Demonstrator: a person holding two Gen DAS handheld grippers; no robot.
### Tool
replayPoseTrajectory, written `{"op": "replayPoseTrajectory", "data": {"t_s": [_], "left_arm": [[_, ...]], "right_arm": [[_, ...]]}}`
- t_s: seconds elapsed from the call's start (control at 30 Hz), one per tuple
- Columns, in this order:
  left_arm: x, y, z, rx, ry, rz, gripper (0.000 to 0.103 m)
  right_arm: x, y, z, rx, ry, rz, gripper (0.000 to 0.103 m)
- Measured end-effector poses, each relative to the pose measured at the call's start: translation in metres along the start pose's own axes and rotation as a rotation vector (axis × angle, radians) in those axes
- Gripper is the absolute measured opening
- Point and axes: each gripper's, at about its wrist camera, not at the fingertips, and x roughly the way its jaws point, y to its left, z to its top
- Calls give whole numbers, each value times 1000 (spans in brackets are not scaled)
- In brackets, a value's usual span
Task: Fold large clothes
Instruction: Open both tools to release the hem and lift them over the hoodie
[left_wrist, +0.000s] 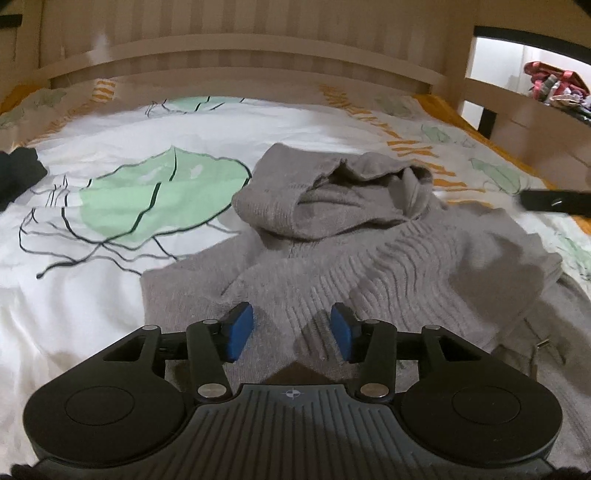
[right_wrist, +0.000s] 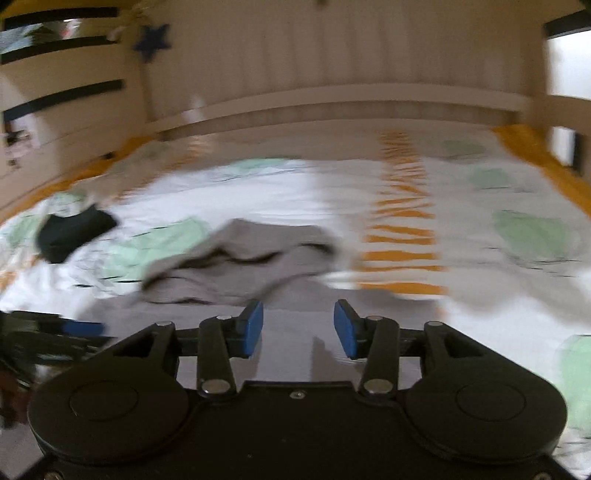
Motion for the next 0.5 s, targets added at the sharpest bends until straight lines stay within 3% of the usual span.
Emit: {"op": "replayPoseTrajectory", "data": {"t_s": [0.17,0.3,0.5], "left_arm": [[-13,5,6,13,-67,12,49],[-13,24,9,-33,-83,31,53],[-10,64,30,-104,-90,86,53]], "right_arm": [[42,35,-9,-48,74,56,53],[67,32,-34,-49,187,-43,53],[56,25,-47,-48,136,-37,53]]}}
